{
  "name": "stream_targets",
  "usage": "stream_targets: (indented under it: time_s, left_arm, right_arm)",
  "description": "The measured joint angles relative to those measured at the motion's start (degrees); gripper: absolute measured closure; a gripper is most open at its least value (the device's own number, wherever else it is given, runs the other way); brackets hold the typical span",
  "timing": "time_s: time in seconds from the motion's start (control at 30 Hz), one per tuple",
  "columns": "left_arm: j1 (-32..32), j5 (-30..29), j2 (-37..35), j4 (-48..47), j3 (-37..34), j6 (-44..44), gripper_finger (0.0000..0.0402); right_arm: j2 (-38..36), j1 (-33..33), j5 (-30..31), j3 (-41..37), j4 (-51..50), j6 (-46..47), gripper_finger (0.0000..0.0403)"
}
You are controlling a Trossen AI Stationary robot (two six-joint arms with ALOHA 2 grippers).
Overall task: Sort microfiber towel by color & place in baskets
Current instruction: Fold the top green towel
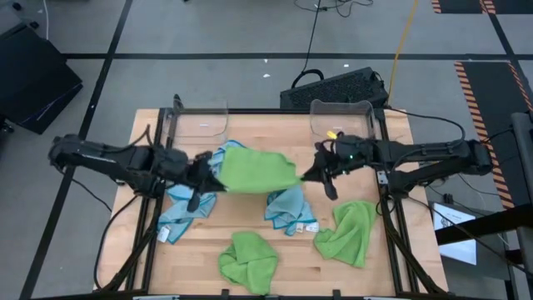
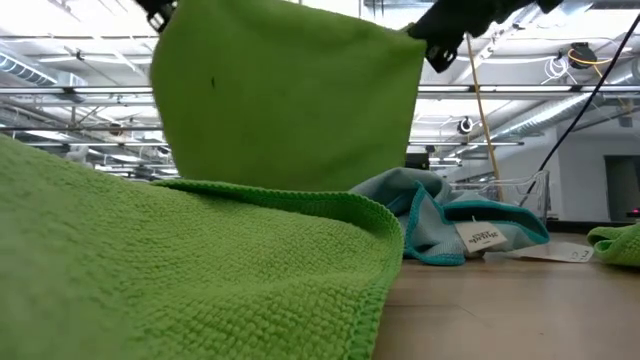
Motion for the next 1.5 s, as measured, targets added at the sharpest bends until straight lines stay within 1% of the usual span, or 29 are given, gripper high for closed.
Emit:
stream_targets:
  time_s: [0.1, 0.17, 0.23, 0.3, 0.37, 0.5, 0.57, 0.63, 0.73, 0.8, 1.0, 1.2, 1.3, 1.37, 1.5]
  left_arm:
    - [-4.6, -3.2, 0.0, 2.1, -3.4, -5.3, 0.0401]
    - [-8.0, -5.4, 0.0, 4.0, -5.8, -8.5, 0.0401]
    - [-11.5, -7.9, 0.0, 7.5, -8.2, -11.4, 0.0401]
    - [-14.8, -10.8, 0.0, 11.2, -10.7, -13.9, 0.0401]
    - [-18.1, -13.6, 0.0, 15.0, -12.7, -15.7, 0.0401]
    - [-23.8, -18.6, 0.1, 22.1, -15.4, -18.0, 0.0401]
    - [-25.9, -20.2, 1.0, 24.9, -16.0, -18.5, 0.0401]
    - [-27.6, -21.7, 2.3, 26.8, -16.0, -18.6, 0.0401]
    - [-28.9, -22.9, 5.3, 30.0, -16.0, -18.7, 0.0401]
    - [-29.4, -24.1, 7.6, 31.2, -16.0, -18.7, 0.0401]
    - [-31.0, -27.2, 14.4, 32.9, -16.0, -22.2, 0.0401]
    - [-34.4, -27.7, 19.2, 33.1, -16.0, -27.8, 0.0401]
    - [-36.6, -27.7, 20.6, 33.4, -16.0, -30.5, 0.0401]
    - [-38.0, -27.7, 21.0, 35.4, -16.0, -31.0, 0.0401]
    - [-40.7, -28.1, 21.1, 42.2, -16.0, -27.2, 0.0401]
  right_arm:
    - [-0.1, 4.2, 0.6, -0.9, 0.5, 3.0, 0.0403]
    - [-0.2, 7.6, 3.7, -1.5, 0.8, 5.4, 0.0403]
    - [-0.2, 11.0, 7.8, -2.5, 0.8, 8.3, 0.0403]
    - [-0.1, 14.2, 10.5, -3.9, 1.5, 11.4, 0.0403]
    - [-0.1, 17.6, 12.0, -5.5, 4.4, 14.5, 0.0403]
    - [-0.1, 23.6, 12.9, -8.8, 13.3, 18.3, 0.0403]
    - [-0.1, 26.1, 14.7, -9.8, 16.5, 19.2, 0.0403]
    - [-0.1, 27.9, 17.8, -10.0, 17.3, 19.6, 0.0403]
    - [0.0, 29.3, 21.3, -10.0, 17.2, 19.7, 0.0403]
    - [0.7, 29.5, 22.6, -10.0, 17.3, 20.2, 0.0403]
    - [5.6, 29.8, 22.3, -10.0, 17.1, 24.2, 0.0403]
    - [11.3, 31.9, 18.4, -10.0, 18.1, 28.6, 0.0403]
    - [13.3, 33.3, 18.1, -10.0, 21.0, 30.3, 0.0403]
    - [14.4, 34.3, 18.0, -10.0, 24.2, 30.7, 0.0403]
    - [15.8, 36.1, 16.6, -10.0, 30.7, 30.3, 0.0403]
